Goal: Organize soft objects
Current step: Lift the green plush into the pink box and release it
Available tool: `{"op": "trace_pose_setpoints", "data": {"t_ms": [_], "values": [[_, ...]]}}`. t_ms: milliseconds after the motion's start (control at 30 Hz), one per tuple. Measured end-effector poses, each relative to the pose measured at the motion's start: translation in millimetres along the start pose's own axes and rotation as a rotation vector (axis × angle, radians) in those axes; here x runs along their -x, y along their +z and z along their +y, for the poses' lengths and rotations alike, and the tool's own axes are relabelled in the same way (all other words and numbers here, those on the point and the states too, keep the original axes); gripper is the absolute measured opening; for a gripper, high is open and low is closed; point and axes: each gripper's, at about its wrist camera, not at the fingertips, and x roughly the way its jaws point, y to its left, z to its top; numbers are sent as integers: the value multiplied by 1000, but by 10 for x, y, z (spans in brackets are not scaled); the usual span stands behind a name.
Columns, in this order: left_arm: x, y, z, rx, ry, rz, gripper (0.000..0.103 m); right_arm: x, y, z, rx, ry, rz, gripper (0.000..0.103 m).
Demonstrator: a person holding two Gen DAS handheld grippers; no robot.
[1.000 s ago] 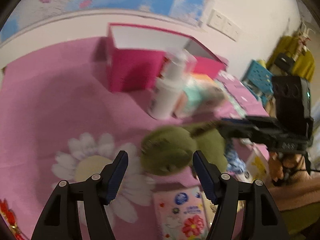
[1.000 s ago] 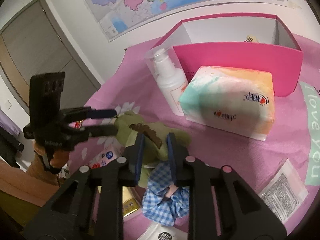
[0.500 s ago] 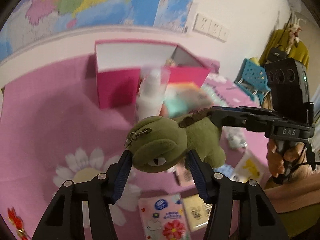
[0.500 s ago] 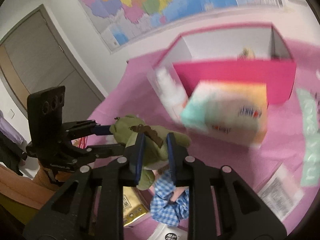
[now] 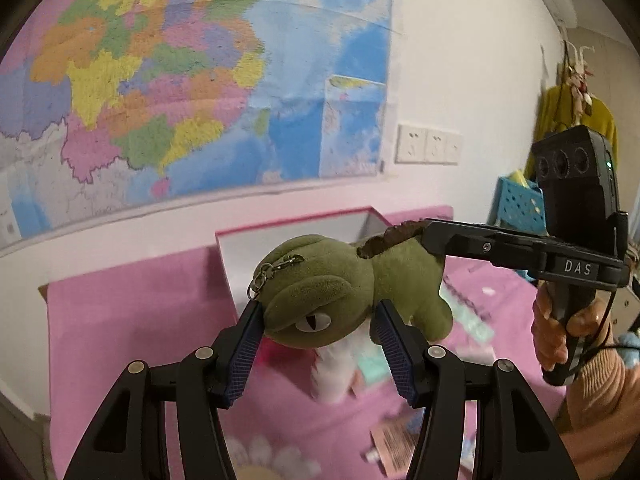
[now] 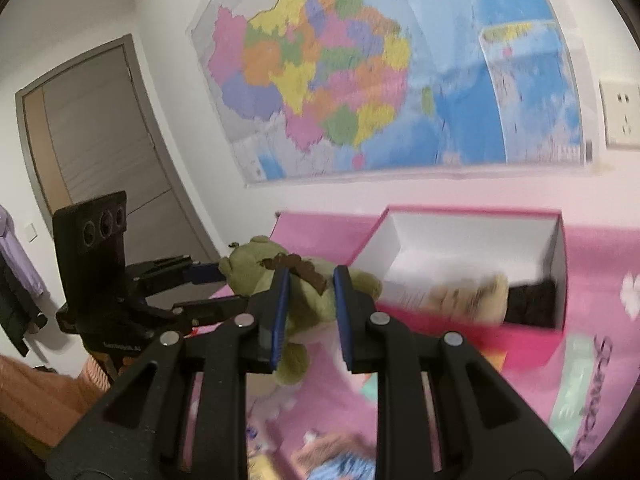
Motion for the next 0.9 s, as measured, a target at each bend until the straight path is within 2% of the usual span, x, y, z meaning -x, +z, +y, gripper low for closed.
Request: {"op": "trace_pose_setpoints", "data": {"t_ms": [167,567,767,900], "values": [[-380,188,270,79,-25,29,58,-276,213,-298,-38,-34,1,25],[-1188,150,487,116,62,173,58,-995,122,-946,-119,-114,133,25],[-1298,154,463,102,94,187,57,-1269,6,-1062,-124,-167,201,26],[-1210,166,462,106,99,165,57,-1240,-56,-1051,-116,-194,202,27]]}}
